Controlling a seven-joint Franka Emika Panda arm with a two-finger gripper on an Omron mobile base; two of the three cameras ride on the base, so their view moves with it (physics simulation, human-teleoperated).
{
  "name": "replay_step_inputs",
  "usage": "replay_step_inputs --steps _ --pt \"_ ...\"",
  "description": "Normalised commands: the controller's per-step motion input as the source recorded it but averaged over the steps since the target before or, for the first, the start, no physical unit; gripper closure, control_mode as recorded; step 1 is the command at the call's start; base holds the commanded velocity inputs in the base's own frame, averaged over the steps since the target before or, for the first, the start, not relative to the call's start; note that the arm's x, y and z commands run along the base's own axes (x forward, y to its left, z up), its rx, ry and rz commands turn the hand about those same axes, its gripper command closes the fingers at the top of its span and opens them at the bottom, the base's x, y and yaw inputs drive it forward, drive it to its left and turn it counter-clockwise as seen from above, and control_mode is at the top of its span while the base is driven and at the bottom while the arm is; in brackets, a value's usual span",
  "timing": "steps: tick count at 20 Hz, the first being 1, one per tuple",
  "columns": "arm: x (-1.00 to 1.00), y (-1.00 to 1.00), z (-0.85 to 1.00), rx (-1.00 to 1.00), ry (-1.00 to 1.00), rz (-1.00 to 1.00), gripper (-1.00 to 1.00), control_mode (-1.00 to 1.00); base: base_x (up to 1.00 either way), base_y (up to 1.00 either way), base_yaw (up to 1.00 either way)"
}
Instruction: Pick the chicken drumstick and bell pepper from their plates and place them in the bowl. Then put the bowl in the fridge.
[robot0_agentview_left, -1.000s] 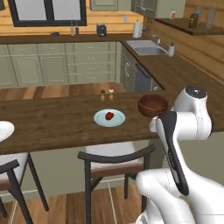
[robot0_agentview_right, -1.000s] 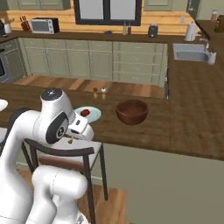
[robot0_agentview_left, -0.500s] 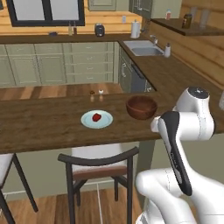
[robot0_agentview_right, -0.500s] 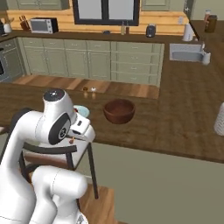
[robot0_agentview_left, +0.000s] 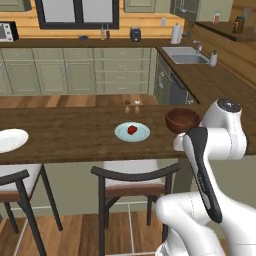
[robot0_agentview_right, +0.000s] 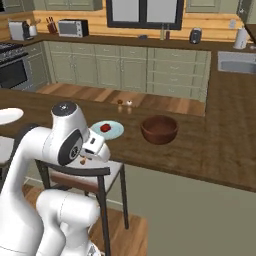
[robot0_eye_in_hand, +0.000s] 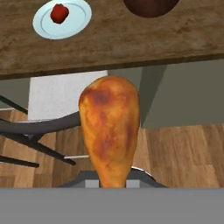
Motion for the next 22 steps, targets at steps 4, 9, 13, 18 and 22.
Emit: replay_step_inputs --steps 4,9,13,18,22 --pt "0.00 0.00 0.00 0.00 0.00 0.00 1.00 1.00 0.66 0.73 -0.17" --pt "0.00 0.00 0.00 0.00 0.00 0.00 1.00 1.00 1.00 -0.57 -0.03" --pt "0.75 -0.34 0.00 0.06 0.07 0.00 1.00 -1.00 0.25 -0.02 0.00" --pt "1.00 -0.60 0.80 -0.03 0.07 -0.04 1.00 -1.00 0.00 0.00 0.00" --pt "1.00 -0.63 0.31 -0.10 0.07 -0.16 1.00 -1.00 0.00 0.00 0.00"
